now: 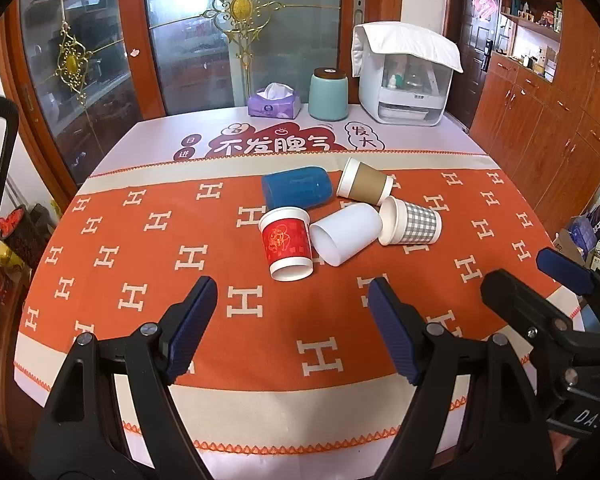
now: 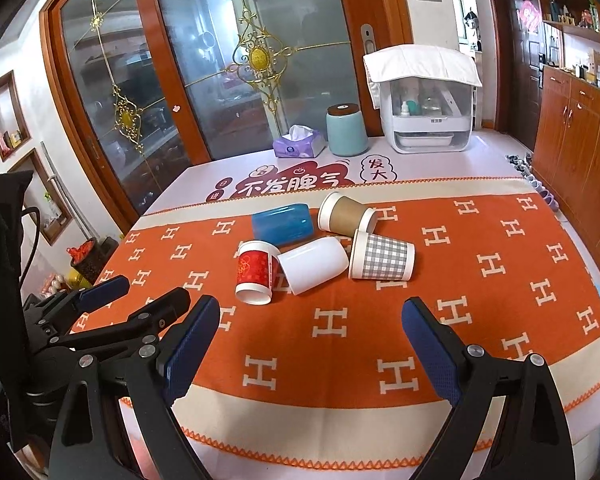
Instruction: Flip cup upside down
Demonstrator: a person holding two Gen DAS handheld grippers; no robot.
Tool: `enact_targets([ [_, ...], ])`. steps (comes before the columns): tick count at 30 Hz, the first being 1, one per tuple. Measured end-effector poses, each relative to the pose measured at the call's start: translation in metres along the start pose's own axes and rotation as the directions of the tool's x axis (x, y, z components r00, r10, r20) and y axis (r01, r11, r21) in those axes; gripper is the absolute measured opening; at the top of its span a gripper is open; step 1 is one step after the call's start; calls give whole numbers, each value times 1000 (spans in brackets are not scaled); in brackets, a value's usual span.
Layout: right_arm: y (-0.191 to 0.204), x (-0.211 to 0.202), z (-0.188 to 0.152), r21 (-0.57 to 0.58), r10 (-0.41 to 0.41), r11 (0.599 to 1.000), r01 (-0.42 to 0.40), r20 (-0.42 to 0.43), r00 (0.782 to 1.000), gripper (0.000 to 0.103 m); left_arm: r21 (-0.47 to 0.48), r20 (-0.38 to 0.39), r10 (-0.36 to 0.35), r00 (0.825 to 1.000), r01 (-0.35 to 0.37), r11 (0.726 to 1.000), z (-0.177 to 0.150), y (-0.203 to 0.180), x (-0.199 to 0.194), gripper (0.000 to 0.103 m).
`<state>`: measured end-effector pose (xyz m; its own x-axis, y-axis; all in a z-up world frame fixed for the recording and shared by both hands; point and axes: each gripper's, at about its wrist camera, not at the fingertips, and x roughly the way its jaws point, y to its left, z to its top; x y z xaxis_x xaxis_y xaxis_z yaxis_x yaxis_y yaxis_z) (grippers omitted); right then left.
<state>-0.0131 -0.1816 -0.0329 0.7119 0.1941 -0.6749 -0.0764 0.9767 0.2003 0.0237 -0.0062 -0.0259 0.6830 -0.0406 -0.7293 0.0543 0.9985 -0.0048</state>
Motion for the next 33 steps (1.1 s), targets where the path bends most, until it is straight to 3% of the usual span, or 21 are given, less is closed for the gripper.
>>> enact_targets([
  [20, -5, 9, -3, 6, -3, 1000, 3, -8, 1000, 93, -3, -26, 6, 1000, -6, 1000, 1, 1, 14, 76],
  [33, -16, 47, 7, 20, -30, 999, 31, -52, 998, 93, -22, -89, 48, 995, -50, 999, 21, 16, 61, 76],
])
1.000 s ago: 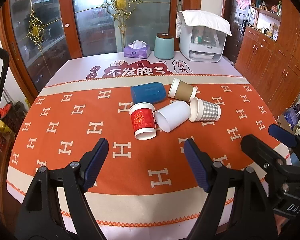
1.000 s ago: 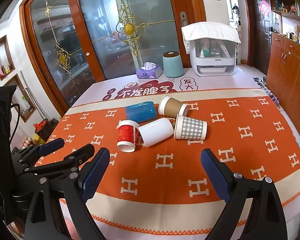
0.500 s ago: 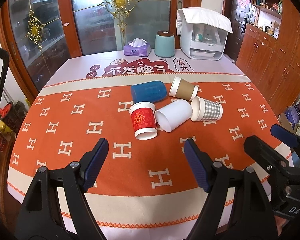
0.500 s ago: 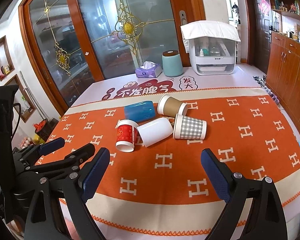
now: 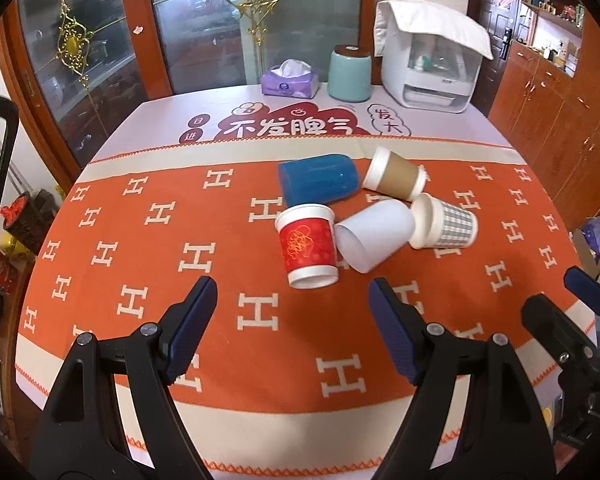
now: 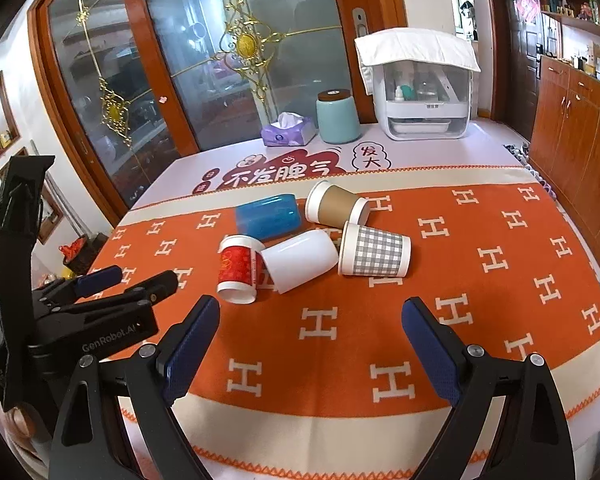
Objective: Flip cup upside down
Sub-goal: 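Move the left tool to the red cup and close its fingers around it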
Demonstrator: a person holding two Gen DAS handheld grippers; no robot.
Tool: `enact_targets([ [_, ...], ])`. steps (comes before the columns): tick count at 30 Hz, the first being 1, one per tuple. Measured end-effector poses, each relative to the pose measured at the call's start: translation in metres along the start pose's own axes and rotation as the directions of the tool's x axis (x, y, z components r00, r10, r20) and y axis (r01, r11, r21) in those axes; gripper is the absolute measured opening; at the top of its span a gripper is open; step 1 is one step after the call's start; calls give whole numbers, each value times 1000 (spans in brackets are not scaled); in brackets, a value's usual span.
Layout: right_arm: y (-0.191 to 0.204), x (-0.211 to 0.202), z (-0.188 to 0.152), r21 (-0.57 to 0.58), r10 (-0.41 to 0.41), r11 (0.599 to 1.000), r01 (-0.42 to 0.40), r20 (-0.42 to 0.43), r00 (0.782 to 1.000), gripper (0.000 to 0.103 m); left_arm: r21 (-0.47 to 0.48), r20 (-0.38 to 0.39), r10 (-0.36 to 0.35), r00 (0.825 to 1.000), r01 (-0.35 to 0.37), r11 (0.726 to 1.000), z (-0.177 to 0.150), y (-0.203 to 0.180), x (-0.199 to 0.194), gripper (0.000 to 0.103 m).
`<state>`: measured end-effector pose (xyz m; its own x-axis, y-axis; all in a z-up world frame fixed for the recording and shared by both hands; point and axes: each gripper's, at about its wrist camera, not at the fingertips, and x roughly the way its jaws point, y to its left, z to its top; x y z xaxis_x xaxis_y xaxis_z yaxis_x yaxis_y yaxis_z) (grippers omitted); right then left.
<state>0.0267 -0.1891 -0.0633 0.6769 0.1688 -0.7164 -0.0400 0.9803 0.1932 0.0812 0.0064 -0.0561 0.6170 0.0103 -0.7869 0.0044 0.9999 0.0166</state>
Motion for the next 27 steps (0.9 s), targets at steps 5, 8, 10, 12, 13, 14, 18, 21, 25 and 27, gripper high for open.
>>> enact_targets([
  [5, -10, 36, 14, 30, -5, 1000, 6, -49, 999, 93, -19, -65, -3, 998, 2, 1000, 14, 9, 38, 76],
  [8, -16, 61, 22, 45, -2, 999, 6, -80, 997, 93, -30, -107, -13, 994, 9, 1000, 21, 15, 62, 76],
  [10, -20, 78, 26, 59, 7, 998, -1, -104, 995, 93, -39, -142, -9, 990, 4, 999, 24, 18, 81, 76],
  [12, -23, 93, 28, 71, 10, 997, -2, -123, 992, 93, -49, -163, -2, 987, -6, 999, 26, 20, 97, 76],
  [13, -24, 99, 28, 76, 10, 997, -1, -129, 992, 93, -52, -172, 4, 985, -13, 999, 27, 21, 104, 76],
  [14, -25, 104, 30, 80, 12, 997, -2, -132, 991, 93, -54, -177, 8, 984, -18, 998, 28, 22, 110, 76],
  [18, -27, 120, 29, 95, 21, 995, -7, -146, 989, 93, -59, -212, 2, 977, -15, 998, 32, 24, 135, 76],
  [21, -28, 127, 25, 100, 24, 995, -8, -161, 987, 93, -65, -241, 1, 971, -17, 998, 33, 23, 153, 76],
  [25, -29, 135, 18, 105, 24, 994, -6, -179, 984, 93, -89, -236, -40, 971, 20, 996, 37, 22, 166, 80],
  [27, -29, 137, 15, 108, 25, 994, -4, -188, 982, 93, -94, -241, -54, 969, 32, 995, 38, 19, 171, 80],
])
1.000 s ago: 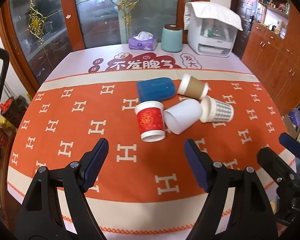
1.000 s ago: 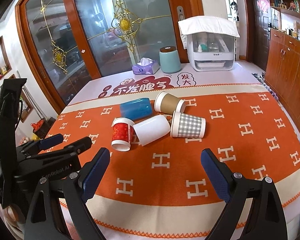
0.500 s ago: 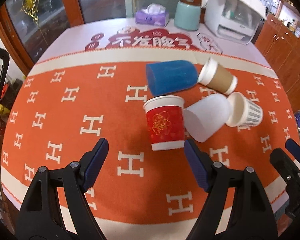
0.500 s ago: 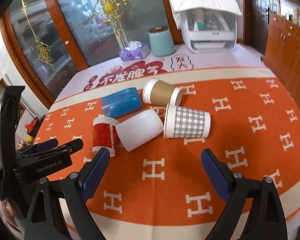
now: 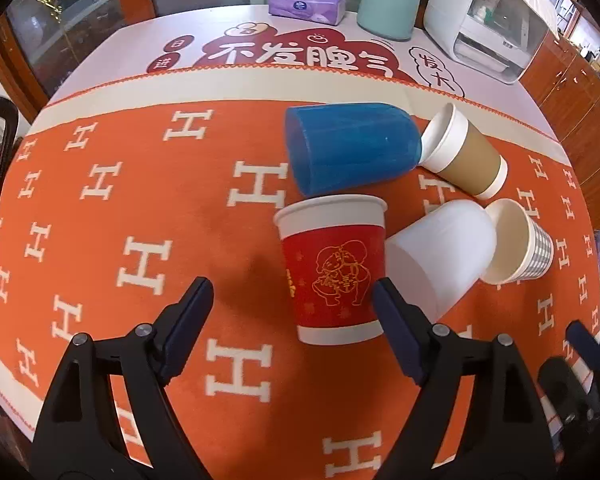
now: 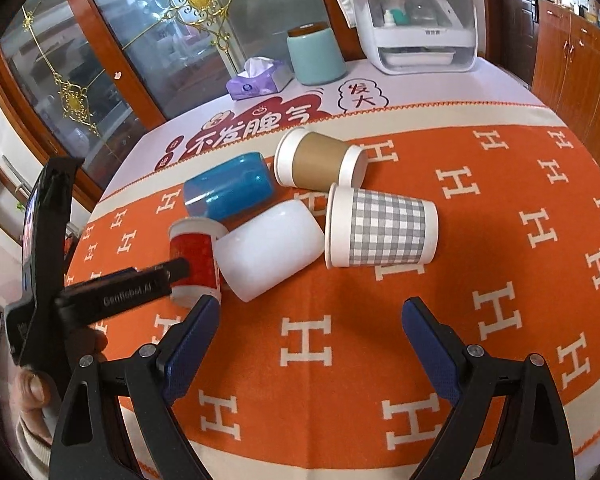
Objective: Flip cup upside down
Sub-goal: 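Move the left tool to the red cup and close its fingers around it, then lift the red cup with the left tool and carry it toward the right tool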
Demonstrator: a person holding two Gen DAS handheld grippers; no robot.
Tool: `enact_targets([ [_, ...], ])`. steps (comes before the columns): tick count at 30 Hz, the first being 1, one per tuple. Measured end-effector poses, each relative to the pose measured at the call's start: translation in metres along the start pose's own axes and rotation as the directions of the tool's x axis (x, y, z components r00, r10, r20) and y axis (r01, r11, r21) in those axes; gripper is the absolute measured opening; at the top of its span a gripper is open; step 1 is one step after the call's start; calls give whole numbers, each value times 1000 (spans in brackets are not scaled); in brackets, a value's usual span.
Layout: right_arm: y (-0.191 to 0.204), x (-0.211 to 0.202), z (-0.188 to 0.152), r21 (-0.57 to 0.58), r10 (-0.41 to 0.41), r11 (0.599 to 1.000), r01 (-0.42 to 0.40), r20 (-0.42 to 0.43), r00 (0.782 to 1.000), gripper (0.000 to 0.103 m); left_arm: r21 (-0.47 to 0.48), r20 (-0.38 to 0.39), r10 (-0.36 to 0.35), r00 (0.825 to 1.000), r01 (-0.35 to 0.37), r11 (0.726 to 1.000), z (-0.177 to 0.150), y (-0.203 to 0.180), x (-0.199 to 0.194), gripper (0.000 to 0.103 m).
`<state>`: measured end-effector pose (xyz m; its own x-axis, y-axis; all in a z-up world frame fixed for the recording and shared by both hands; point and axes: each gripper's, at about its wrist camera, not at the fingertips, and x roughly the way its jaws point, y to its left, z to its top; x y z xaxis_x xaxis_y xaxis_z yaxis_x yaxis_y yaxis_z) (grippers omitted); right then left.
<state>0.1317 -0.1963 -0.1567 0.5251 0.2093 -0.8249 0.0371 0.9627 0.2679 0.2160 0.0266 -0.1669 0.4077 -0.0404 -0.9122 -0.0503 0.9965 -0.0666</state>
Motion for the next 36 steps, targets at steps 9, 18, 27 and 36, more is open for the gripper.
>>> enact_targets([
  [9, -6, 6, -5, 11, 4, 1000, -4, -14, 1000, 93, -63, -52, -64, 997, 60, 996, -2, -1, 24, 67],
  [18, -11, 0, -11, 23, 6, 1000, -6, -14, 1000, 93, -10, 7, -98, 995, 98, 995, -14, -2, 7, 54],
  [27, -31, -19, -29, 84, 9, 996, -8, -10, 1000, 93, 213, 40, -163, 986, 151, 965, -65, -12, -53, 54],
  [36, -51, -21, -78, 102, -27, 994, 35, -76, 997, 93, 476, -14, -189, 982, 172, 862, -141, -43, -69, 54],
])
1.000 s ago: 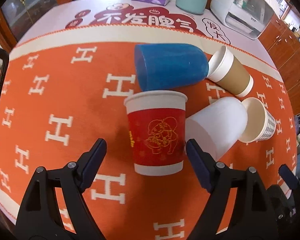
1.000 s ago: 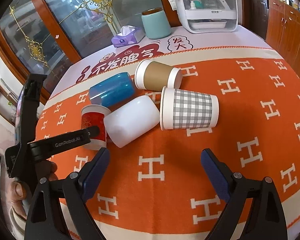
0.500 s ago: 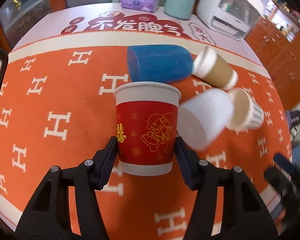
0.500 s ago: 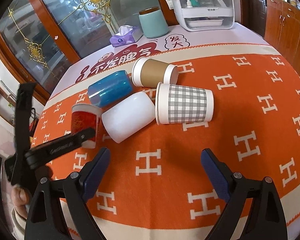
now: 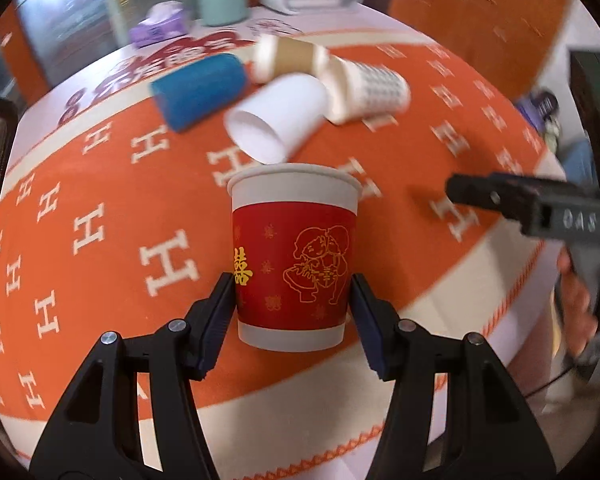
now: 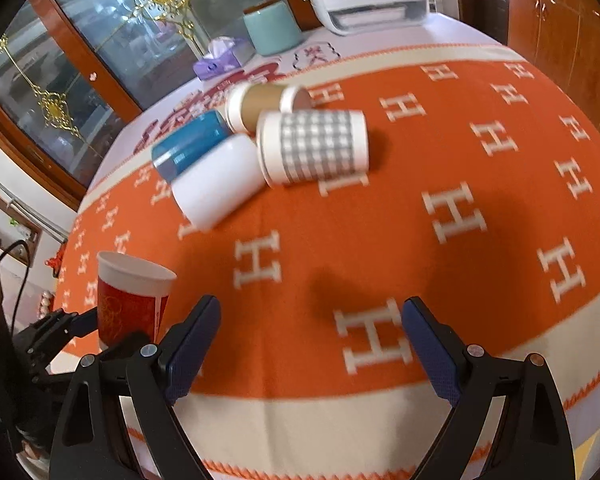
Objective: Flip cup upside down
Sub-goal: 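Lift the red cup with the left tool and carry it toward the right tool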
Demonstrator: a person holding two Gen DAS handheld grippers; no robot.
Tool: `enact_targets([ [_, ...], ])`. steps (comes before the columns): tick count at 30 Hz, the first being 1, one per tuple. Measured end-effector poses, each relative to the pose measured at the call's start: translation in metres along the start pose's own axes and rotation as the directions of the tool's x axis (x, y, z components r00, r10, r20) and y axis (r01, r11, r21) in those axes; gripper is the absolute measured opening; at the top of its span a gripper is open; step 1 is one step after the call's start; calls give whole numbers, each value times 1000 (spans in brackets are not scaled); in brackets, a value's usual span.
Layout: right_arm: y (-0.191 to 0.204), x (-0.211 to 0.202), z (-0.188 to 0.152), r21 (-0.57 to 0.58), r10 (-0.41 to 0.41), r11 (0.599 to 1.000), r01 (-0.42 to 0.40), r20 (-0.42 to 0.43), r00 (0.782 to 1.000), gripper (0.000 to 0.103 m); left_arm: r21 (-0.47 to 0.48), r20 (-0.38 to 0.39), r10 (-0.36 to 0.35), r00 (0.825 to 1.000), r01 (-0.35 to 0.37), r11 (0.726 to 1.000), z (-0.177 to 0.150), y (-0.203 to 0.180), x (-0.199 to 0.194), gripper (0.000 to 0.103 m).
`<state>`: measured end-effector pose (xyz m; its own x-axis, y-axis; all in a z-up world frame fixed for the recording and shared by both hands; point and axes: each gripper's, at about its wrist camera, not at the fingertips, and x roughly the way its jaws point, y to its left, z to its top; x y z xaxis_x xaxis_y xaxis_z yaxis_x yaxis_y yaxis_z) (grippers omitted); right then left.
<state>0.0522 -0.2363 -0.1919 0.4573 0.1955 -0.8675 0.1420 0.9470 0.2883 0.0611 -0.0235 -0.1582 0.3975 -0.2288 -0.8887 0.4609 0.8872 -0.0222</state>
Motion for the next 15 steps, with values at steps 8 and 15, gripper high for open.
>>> enact_targets([
  [8, -16, 3, -39, 17, -38, 999, 39, -31, 999, 93, 248, -52, 21, 998, -7, 969, -22, -31, 8, 54],
  [15, -21, 1, -54, 19, -45, 999, 46, -37, 998, 93, 437, -79, 42, 996, -3, 900, -24, -38, 19, 55],
])
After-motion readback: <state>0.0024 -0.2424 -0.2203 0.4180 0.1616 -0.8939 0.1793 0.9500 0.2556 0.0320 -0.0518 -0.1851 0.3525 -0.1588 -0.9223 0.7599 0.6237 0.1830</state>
